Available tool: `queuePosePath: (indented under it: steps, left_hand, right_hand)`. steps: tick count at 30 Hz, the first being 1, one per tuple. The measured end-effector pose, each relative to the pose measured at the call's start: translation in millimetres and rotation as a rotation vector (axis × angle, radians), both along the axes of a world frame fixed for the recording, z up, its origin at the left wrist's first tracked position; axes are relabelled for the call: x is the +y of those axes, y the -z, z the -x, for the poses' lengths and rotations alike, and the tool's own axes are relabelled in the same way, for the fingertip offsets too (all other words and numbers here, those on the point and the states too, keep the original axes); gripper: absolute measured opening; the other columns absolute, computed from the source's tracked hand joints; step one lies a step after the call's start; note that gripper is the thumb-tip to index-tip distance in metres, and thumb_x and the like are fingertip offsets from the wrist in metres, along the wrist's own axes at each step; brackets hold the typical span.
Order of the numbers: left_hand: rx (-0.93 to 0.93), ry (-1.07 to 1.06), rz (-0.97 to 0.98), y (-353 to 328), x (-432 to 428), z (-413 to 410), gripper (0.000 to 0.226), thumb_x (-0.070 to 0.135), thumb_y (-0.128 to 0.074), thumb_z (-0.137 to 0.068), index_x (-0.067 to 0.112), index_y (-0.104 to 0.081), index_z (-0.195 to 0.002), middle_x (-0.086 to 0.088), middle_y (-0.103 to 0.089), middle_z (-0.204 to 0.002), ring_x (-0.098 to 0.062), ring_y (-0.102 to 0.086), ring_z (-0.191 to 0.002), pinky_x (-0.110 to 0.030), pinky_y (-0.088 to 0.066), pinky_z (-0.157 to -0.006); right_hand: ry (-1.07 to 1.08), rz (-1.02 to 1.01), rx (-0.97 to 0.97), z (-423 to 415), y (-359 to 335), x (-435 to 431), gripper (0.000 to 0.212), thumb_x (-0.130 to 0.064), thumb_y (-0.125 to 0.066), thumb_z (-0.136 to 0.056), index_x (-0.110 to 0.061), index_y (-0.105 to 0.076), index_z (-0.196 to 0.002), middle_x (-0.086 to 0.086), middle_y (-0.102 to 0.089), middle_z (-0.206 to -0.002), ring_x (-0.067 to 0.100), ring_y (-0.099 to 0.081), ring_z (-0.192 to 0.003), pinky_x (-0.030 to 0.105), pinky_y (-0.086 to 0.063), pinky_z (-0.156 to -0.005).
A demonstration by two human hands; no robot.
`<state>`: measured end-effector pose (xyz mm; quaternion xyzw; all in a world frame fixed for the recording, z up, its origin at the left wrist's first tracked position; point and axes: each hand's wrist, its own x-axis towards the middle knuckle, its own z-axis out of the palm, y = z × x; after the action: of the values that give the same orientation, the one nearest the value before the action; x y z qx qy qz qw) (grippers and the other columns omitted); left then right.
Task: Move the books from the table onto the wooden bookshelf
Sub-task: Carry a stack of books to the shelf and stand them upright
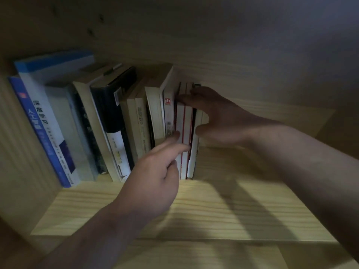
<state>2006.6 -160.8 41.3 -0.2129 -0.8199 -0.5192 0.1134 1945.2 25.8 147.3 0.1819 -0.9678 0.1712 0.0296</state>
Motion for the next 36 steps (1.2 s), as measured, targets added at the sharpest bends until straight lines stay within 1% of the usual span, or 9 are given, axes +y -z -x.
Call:
queuePosePath:
  steps: [3,8,11,15,20,25,30,33,36]
  left_hand:
    - [0.008,-0.013,0.007,2.3,4.0,-0.4,0.056,0.010,-0.041,-0.095,0.060,-0.056,-0.115,0.017,-0.055,-0.136,-0.007,-0.050,-0.130,-0.037,-0.045,-0.108]
    - [0.052,-0.027,-0.022,-1.1,7.6,-1.0,0.047,0.015,-0.039,-0.090,0.051,-0.057,-0.116,0.035,-0.053,-0.126,0.008,-0.052,-0.118,-0.007,-0.042,-0.094]
    - [0.048,-0.020,-0.044,4.2,7.1,-2.5,0.051,0.015,-0.040,-0.091,0.056,-0.058,-0.116,0.040,-0.046,-0.139,0.005,-0.043,-0.135,-0.017,-0.041,-0.108]
    - [0.061,-0.010,-0.056,5.9,11.0,-4.1,0.051,0.018,-0.041,-0.092,0.063,-0.057,-0.109,0.055,-0.032,-0.129,0.018,-0.026,-0.138,-0.001,-0.031,-0.103]
    - [0.034,-0.045,-0.100,8.5,16.8,-6.4,0.041,0.026,-0.043,-0.091,0.054,-0.061,-0.114,0.051,-0.036,-0.130,0.024,-0.026,-0.134,-0.016,-0.028,-0.108]
    - [-0.106,-0.031,-0.145,6.6,25.5,-9.9,0.031,0.038,-0.046,-0.089,0.058,-0.059,-0.109,0.026,-0.056,-0.135,0.023,-0.050,-0.112,0.002,-0.040,-0.083]
    - [-0.258,0.069,-0.187,-3.5,58.5,3.4,0.046,0.050,-0.055,-0.084,0.074,-0.043,-0.121,0.040,-0.062,-0.115,0.025,-0.053,-0.107,-0.007,-0.046,-0.085]
    - [-0.351,-0.040,-0.282,-9.2,80.7,24.8,0.081,0.048,-0.074,-0.075,0.034,-0.039,-0.147,0.011,-0.062,-0.135,-0.004,-0.063,-0.115,-0.036,-0.054,-0.097]
    - [-0.482,-0.034,-0.352,-8.4,89.5,37.7,0.104,0.056,-0.091,-0.044,0.020,-0.052,-0.134,0.002,-0.073,-0.119,-0.008,-0.074,-0.093,-0.030,-0.060,-0.076]
  right_hand:
    - [-0.021,0.014,0.044,5.3,-4.4,-1.2,0.079,-0.035,-0.059,-0.075,-0.040,-0.041,-0.151,-0.006,-0.033,-0.153,0.010,-0.038,-0.138,0.017,-0.032,-0.102]
    - [0.022,0.140,0.184,15.5,4.6,-5.6,0.027,-0.052,-0.068,-0.086,-0.037,-0.061,-0.108,-0.001,-0.049,-0.121,0.013,-0.051,-0.114,0.012,-0.040,-0.081]
    - [0.158,0.245,0.362,10.5,25.2,-4.4,0.037,-0.041,-0.078,-0.083,-0.025,-0.065,-0.114,0.001,-0.046,-0.121,0.011,-0.057,-0.098,0.014,-0.045,-0.081]
    - [0.413,0.570,0.503,4.4,46.4,-6.6,0.068,-0.024,-0.080,-0.073,-0.021,-0.053,-0.135,0.003,-0.047,-0.127,-0.006,-0.053,-0.081,-0.006,-0.035,-0.069]
    - [0.657,1.000,0.489,-5.0,80.2,-20.7,0.081,-0.024,-0.080,-0.072,-0.019,-0.035,-0.140,-0.007,-0.066,-0.107,0.012,-0.068,-0.096,0.015,-0.049,-0.080]
    - [0.576,1.086,0.444,-10.1,74.6,11.1,0.061,0.005,-0.070,-0.076,-0.023,-0.033,-0.116,-0.007,-0.062,-0.085,-0.010,-0.064,-0.065,0.011,-0.053,-0.060]
    - [0.445,1.011,0.278,-34.6,60.1,70.1,0.061,0.015,-0.075,-0.071,-0.030,-0.051,-0.105,-0.002,-0.070,-0.088,-0.005,-0.073,-0.073,0.014,-0.056,-0.055]
    - [0.304,1.071,0.075,-50.9,56.3,108.0,0.071,0.022,-0.073,-0.067,-0.033,-0.059,-0.110,0.001,-0.078,-0.096,0.017,-0.078,-0.092,0.029,-0.062,-0.068]
    - [0.125,1.136,-0.127,-59.6,54.2,134.2,0.072,0.019,-0.072,-0.057,-0.034,-0.070,-0.105,0.001,-0.079,-0.098,0.022,-0.077,-0.096,0.028,-0.061,-0.070]
